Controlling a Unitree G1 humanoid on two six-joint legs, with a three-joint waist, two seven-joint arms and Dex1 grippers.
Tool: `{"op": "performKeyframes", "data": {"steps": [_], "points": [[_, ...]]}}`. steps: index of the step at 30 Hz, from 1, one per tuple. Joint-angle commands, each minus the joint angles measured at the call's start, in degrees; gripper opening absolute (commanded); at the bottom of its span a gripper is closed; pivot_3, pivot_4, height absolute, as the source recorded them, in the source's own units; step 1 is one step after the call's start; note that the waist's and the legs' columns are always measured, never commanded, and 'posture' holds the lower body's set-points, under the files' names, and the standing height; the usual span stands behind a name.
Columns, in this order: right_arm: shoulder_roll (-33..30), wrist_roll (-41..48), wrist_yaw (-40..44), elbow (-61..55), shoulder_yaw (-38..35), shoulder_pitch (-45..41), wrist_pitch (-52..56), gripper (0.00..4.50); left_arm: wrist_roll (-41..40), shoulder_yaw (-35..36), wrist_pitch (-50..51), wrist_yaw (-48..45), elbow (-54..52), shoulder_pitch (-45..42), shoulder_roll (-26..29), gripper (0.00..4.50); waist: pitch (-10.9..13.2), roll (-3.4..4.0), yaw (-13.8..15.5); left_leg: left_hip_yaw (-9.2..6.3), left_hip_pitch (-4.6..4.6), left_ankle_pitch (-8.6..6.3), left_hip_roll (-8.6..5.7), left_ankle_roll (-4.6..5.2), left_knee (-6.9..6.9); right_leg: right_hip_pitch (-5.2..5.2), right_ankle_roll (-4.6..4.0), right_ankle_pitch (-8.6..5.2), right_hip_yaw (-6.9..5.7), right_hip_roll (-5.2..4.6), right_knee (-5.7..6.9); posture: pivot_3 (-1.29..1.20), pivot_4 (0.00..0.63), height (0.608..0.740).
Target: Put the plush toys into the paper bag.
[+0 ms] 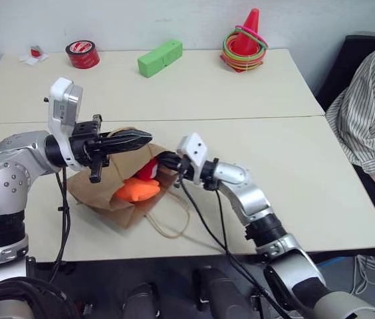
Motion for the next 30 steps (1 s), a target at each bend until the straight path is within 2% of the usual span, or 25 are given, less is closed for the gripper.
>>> {"op": "performKeyframes", "data": {"steps": [1, 6, 8, 9, 11, 16, 22, 25, 27, 30], "points": [[3.3, -2.1, -3.0, 2.9, 1.4, -1.6, -1.9, 0.04, -0.6, 0.8, -0.5, -0.7, 0.5, -1.8, 0.5, 0.0, 0.0, 0.0, 0.0, 0.01, 0.0, 0.0, 0.0, 0.0, 0.01, 0.0, 0.0, 0.0, 0.01, -0.02, 0.0, 0.0, 0.15, 0.74], [4.6, -7.9, -8.2, 12.2, 2.7, -2.3, -6.6, 0.04, -0.8, 1.0, -0.7, -0.3, 0.2, -1.3, -0.3, 0.0, 0.0, -0.04, 0.1, 0.01, -0.01, -0.01, -0.02, 0.02, 0.03, 0.01, 0.01, 0.0, 0.0, -0.08, 0.0, 0.0, 0.15, 0.74], [4.4, -5.8, -4.1, 10.0, 2.6, -1.3, -4.8, 0.04, -1.0, 1.4, -0.7, 0.1, -0.3, -0.8, -0.6, 0.0, 0.0, -0.04, 0.2, 0.01, -0.01, -0.01, -0.03, 0.03, 0.03, 0.01, 0.01, 0.0, 0.0, -0.08, 0.0, 0.0, 0.15, 0.74], [3.9, -4.9, -1.8, 8.1, 2.8, -0.8, -3.9, 0.23, -1.1, 1.6, -0.7, 0.4, -0.5, -0.4, -0.7, 0.0, 0.0, -0.04, 0.1, 0.01, -0.02, -0.01, -0.03, 0.02, 0.02, 0.0, 0.01, 0.0, 0.0, -0.08, 0.0, 0.0, 0.15, 0.74], [2.5, -4.5, 1.8, 4.5, 3.7, -0.3, -1.8, 0.68, -1.3, 2.0, -0.7, 0.7, -0.8, 0.1, -0.9, 0.0, 0.0, -0.04, 0.1, 0.01, -0.02, -0.01, -0.01, 0.02, 0.01, 0.0, 0.01, 0.0, 0.0, -0.06, 0.0, 0.0, 0.15, 0.74], [-4.1, -1.1, 10.8, -9.0, 3.4, 0.8, 3.1, 2.41, -1.9, 3.3, -1.0, 2.1, -2.4, 2.1, -1.3, 0.0, 0.0, -0.04, 0.3, -0.01, -0.01, -0.01, 0.01, 0.02, 0.06, 0.0, 0.01, 0.0, -0.01, -0.06, 0.06, 0.0, 0.15, 0.74], [-15.0, 10.8, 23.8, -24.9, 0.6, 4.3, 12.8, 4.48, -3.0, 4.5, -0.8, 3.9, -4.4, 4.0, -2.0, 0.0, 0.0, -0.05, 0.5, -0.03, -0.02, -0.02, 0.0, 0.03, 0.05, 0.01, 0.01, 0.0, -0.03, -0.05, 0.04, 0.0, 0.15, 0.74], [-23.5, 15.9, 26.8, -31.1, -0.3, 6.4, 26.4, 4.48, -3.6, 4.8, -0.8, 4.5, -5.2, 4.7, -2.0, 0.0, 0.0, -0.06, 0.8, -0.04, -0.02, -0.03, -0.01, 0.04, 0.06, 0.02, 0.01, 0.0, -0.03, -0.07, 0.02, 0.0, 0.15, 0.74], [-28.5, 17.2, 25.8, -32.2, -0.5, 7.8, 35.9, 4.48, -4.0, 5.0, -0.8, 4.7, -5.6, 5.1, -1.9, 0.0, 0.0, -0.07, 0.9, -0.04, -0.02, -0.04, -0.03, 0.07, 0.11, 0.03, 0.02, 0.0, -0.02, -0.09, 0.02, 0.0, 0.15, 0.74], [-30.9, 15.4, 23.1, -31.4, 1.4, 9.6, 39.4, 4.48, -4.2, 5.0, -0.9, 4.8, -6.0, 5.7, -2.0, 0.0, 0.0, -0.08, 0.9, -0.04, -0.01, -0.04, -0.03, 0.07, 0.12, 0.03, 0.01, 0.0, -0.01, -0.07, 0.02, 0.0, 0.15, 0.74]]}}
